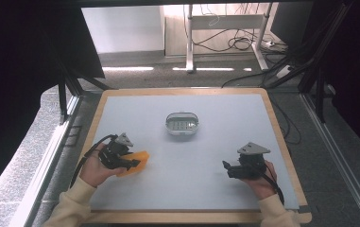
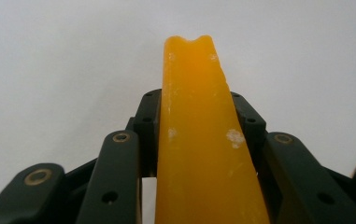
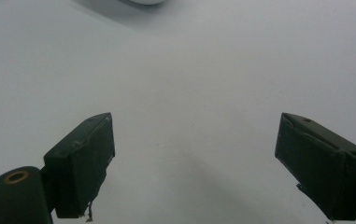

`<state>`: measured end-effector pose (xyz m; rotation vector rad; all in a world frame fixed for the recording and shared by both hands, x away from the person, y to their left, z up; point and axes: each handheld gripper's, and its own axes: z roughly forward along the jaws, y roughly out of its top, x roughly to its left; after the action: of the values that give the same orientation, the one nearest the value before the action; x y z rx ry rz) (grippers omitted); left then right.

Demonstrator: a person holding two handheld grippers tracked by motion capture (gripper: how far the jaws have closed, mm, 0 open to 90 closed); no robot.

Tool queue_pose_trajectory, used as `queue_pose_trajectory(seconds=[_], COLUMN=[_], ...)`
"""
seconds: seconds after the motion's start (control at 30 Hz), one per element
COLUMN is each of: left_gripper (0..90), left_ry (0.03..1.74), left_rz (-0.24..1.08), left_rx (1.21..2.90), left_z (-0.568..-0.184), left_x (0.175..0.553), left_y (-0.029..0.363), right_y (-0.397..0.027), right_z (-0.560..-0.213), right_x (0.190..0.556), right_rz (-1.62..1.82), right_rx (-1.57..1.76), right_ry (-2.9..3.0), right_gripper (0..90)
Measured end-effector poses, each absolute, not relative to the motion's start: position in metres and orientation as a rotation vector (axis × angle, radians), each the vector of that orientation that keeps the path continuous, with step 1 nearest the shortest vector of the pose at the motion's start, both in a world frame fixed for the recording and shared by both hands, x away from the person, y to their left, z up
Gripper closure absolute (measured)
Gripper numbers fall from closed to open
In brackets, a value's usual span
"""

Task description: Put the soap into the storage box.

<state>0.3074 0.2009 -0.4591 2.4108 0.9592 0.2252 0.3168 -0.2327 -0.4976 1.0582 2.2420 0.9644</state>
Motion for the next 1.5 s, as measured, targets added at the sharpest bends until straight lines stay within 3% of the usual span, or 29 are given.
queue_pose_trajectory(seconds=[1.5], left_gripper=[62.1], left_ry=[0.927], left_rz=[0.279], left_rx=[2.422], left_z=[-0.447], left_x=[0.332], left_y=[0.187], right_y=[-0.232], right_z=[-0.499], right_x=[0.317], right_rz=[0.948], right_rx=[1.07], right_ry=[2.248], right_gripper=[12.3])
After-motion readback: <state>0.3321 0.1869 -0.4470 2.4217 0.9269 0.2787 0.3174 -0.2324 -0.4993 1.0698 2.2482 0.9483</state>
